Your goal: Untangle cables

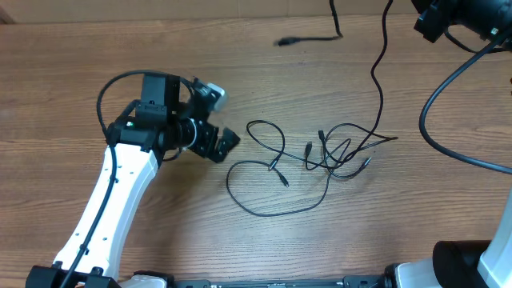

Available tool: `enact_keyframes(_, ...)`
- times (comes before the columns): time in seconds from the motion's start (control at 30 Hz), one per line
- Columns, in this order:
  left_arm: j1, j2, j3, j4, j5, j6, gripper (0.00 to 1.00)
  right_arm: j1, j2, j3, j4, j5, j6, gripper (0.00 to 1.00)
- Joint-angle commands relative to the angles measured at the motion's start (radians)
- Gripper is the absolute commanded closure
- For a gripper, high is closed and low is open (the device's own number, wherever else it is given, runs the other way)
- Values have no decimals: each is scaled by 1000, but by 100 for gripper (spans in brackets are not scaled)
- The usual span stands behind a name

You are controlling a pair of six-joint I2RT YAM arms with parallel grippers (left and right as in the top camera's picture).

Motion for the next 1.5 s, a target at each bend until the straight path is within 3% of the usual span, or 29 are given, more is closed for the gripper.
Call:
enact_keyframes(0.0, -53, -4, 14, -32, 118, 245, 0, 3, -5, 13, 0, 2, 8, 96)
enact_keyframes(0.23, -176, -3, 14, -18, 118, 446, 0, 3, -5, 13, -7, 1, 8, 96)
enact_keyframes(0.57, -336, 43, 14, 187, -6, 611, 2, 3, -5, 13, -38, 1, 8, 96)
enact_keyframes(1.17, -529, 233, 14, 502, -11, 624, 0, 3, -5, 13, -61, 1, 5, 96)
enact_keyframes(1.47, -550, 237, 14, 505, -9, 732, 8, 3, -5, 13, -63, 1, 4, 96)
